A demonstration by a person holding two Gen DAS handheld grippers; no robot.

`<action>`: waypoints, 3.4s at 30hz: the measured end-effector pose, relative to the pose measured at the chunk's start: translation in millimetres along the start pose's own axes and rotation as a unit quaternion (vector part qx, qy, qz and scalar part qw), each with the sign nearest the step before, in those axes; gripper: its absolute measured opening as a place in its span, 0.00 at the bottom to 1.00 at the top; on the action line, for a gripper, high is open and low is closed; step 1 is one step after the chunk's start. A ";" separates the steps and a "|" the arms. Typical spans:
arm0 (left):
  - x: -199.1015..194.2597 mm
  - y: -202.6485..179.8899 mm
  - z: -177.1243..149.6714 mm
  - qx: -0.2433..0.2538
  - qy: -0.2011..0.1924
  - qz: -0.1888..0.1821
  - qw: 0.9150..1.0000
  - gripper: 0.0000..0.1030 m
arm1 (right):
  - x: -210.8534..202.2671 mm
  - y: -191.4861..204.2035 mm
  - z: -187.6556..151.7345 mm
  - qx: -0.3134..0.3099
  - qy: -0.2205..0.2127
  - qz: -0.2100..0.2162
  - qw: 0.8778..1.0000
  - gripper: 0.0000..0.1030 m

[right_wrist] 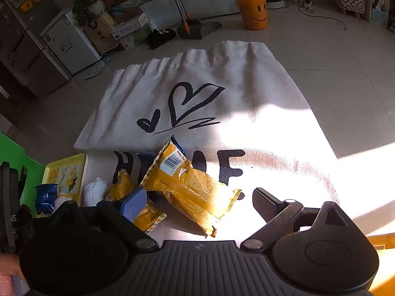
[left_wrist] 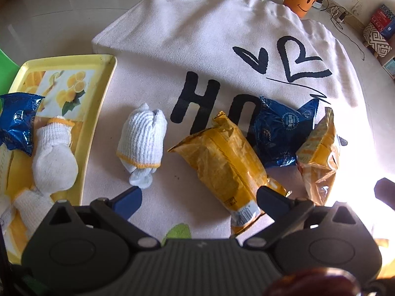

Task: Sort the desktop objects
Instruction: 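Close the right gripper on a yellow snack bag while left moves over another yellow bag, then close the left gripper on the large yellow snack bag while right holds its bag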

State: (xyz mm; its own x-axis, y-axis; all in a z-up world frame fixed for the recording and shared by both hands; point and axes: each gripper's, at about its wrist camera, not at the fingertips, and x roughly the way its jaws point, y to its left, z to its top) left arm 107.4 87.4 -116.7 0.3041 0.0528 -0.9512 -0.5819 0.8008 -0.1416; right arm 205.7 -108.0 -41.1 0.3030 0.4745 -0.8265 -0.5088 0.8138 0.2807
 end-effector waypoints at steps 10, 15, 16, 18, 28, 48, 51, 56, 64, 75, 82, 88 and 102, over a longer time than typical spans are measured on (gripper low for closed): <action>16.2 8.3 10.1 -0.034 0.013 -0.018 0.999 0.99 | 41.4 13.5 -8.5 -0.064 0.007 0.014 0.998 0.91; 22.1 6.4 15.2 -0.038 0.012 -0.023 0.999 0.99 | 52.9 18.5 -8.7 -0.089 0.003 0.021 0.996 0.91; 25.3 5.4 16.6 -0.041 0.015 -0.023 0.999 0.99 | 55.0 18.7 -9.3 -0.091 0.004 0.020 0.996 0.91; 28.8 4.4 17.4 -0.045 0.020 -0.022 0.999 0.99 | 61.1 17.8 -10.4 -0.093 0.008 0.015 0.995 0.91; 45.1 -5.8 14.9 -0.035 0.034 -0.007 0.999 0.99 | 74.2 14.5 -12.0 -0.067 0.008 0.001 0.998 0.82; 33.5 -34.9 -3.2 0.084 0.033 -0.023 0.996 0.99 | 47.8 -40.0 -1.7 0.132 0.049 -0.036 0.989 0.80; 32.8 -33.7 -2.9 0.078 0.028 -0.024 0.996 0.99 | 46.4 -32.1 0.8 0.097 0.042 -0.036 0.994 0.85; 37.7 -34.2 -5.1 0.074 0.037 -0.015 0.996 0.99 | 57.7 -27.2 -0.3 0.071 0.045 -0.039 0.996 0.87; 53.0 -38.3 -10.9 0.075 0.073 -0.009 0.995 0.99 | 69.6 -24.5 -5.7 0.047 0.047 -0.055 0.996 0.88; 56.2 -59.2 -28.8 0.138 0.045 0.041 0.989 1.00 | 83.3 -27.6 -11.9 0.049 0.056 -0.072 0.995 0.89; 61.2 -70.0 -30.8 0.137 0.041 0.041 0.989 1.00 | 88.2 -34.9 -14.8 0.076 0.061 -0.064 0.993 0.91; 61.2 -71.1 -31.3 0.132 0.033 0.040 0.990 1.00 | 87.9 -31.3 -15.9 0.078 0.071 -0.064 0.992 0.90; 46.5 -63.1 -18.2 0.064 0.021 -0.009 0.998 0.62 | 73.1 -39.2 -7.6 0.120 0.050 -0.058 0.990 0.80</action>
State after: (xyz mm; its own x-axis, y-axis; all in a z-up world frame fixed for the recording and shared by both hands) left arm 144.6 28.4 -157.0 0.2804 0.0148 -0.9598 -0.4747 0.8712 -0.1253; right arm 241.6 -107.8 -116.2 0.2613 0.3480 -0.9003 -0.2662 0.9226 0.2793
